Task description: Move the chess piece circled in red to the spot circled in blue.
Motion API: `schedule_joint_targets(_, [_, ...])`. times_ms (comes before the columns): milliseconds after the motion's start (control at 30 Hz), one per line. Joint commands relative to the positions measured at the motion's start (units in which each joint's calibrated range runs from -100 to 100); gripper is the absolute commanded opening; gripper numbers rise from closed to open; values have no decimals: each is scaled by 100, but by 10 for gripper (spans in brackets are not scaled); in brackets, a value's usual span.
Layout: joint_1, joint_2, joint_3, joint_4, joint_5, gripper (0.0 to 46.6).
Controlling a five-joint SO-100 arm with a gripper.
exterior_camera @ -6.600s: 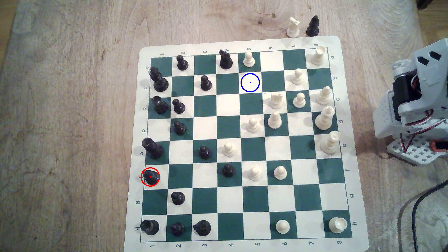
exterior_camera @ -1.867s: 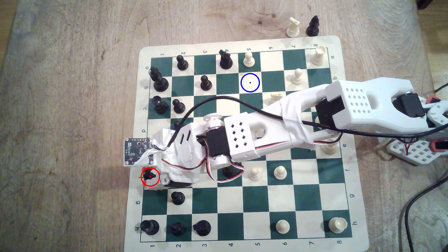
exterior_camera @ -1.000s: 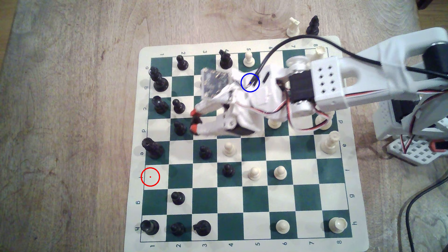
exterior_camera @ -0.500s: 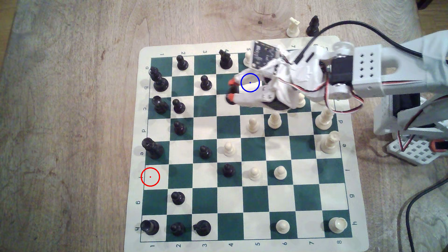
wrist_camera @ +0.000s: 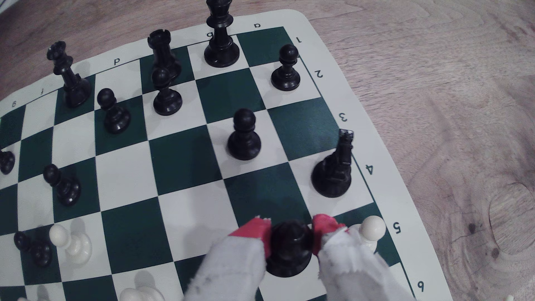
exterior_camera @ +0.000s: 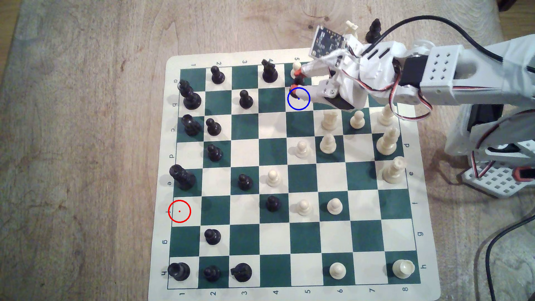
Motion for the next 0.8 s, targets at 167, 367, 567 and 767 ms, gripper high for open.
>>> schedule_joint_targets(167, [31, 524, -27, -517, 34, 3])
schedule_joint_targets(367, [94, 914, -127, -714, 54, 3])
schedule_joint_targets(567, [133, 1160, -308, -771, 54, 3])
schedule_joint_targets(767, [149, 1279, -526, -771, 54, 3])
